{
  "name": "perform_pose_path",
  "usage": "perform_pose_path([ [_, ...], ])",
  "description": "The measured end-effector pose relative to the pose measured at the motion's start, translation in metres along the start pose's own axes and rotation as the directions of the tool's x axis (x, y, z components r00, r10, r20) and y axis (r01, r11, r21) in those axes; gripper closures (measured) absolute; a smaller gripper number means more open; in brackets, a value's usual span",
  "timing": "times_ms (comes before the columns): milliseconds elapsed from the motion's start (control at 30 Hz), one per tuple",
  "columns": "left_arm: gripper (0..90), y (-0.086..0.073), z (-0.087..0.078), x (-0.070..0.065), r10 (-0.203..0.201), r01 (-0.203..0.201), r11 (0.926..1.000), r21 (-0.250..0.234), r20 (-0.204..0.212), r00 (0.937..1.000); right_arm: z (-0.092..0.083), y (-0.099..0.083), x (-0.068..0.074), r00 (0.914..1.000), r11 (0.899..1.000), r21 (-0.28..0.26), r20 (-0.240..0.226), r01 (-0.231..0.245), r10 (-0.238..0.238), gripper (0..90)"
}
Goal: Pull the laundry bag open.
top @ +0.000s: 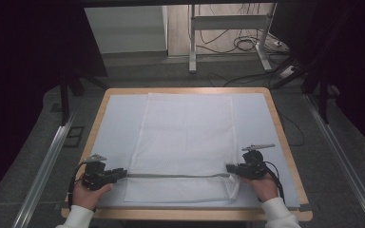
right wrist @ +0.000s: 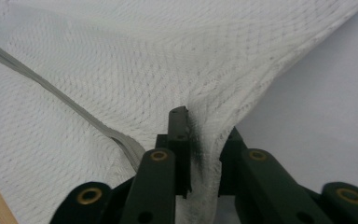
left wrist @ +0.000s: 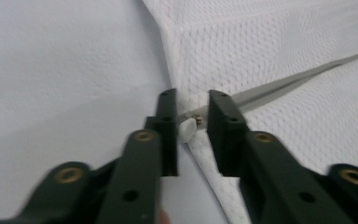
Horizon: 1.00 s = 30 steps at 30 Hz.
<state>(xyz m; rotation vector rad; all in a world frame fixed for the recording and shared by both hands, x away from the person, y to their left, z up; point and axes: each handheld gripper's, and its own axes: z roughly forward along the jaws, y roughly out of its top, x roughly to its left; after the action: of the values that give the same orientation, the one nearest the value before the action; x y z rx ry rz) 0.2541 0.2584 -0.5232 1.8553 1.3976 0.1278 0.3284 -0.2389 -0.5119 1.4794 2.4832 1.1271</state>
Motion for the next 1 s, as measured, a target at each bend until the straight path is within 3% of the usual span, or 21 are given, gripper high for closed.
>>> perform_pose_path([
  [233, 44.4, 0.008, -0.006, -0.019, 0.071, -0.071, 0.9947, -0.075, 0.0, 0.9975, -0.01, 0.002, 0.003, 0.9995, 0.997, -0.071, 0.022, 0.023, -0.021, 44.8],
  [367, 36.0, 0.014, -0.008, -0.027, 0.12, -0.118, 0.9863, -0.115, 0.008, 0.9928, -0.016, 0.002, 0.004, 0.9976, 0.991, -0.123, 0.041, 0.06, -0.056, 36.2],
  [500, 32.6, 0.024, -0.003, -0.035, 0.171, -0.171, 0.977, -0.127, -0.017, 0.9852, -0.024, 0.004, 0.005, 0.9927, 0.98, -0.165, 0.065, 0.111, -0.101, 32.4],
  [633, 31.3, 0.033, 0.004, -0.038, 0.197, -0.2, 0.9732, -0.113, -0.033, 0.9798, -0.034, 0.004, 0.0, 0.9911, 0.974, -0.189, 0.078, 0.121, -0.108, 31.4],
  [867, 30.7, 0.049, 0.016, -0.032, 0.179, -0.181, 0.9771, -0.112, -0.023, 0.9835, -0.047, 0.001, -0.017, 0.9926, 0.972, -0.216, 0.096, 0.093, -0.073, 30.3],
  [1000, 30.1, 0.047, 0.022, -0.036, 0.194, -0.195, 0.9761, -0.096, -0.024, 0.9808, -0.043, -0.001, -0.019, 0.9916, 0.972, -0.213, 0.101, 0.1, -0.08, 29.9],
])
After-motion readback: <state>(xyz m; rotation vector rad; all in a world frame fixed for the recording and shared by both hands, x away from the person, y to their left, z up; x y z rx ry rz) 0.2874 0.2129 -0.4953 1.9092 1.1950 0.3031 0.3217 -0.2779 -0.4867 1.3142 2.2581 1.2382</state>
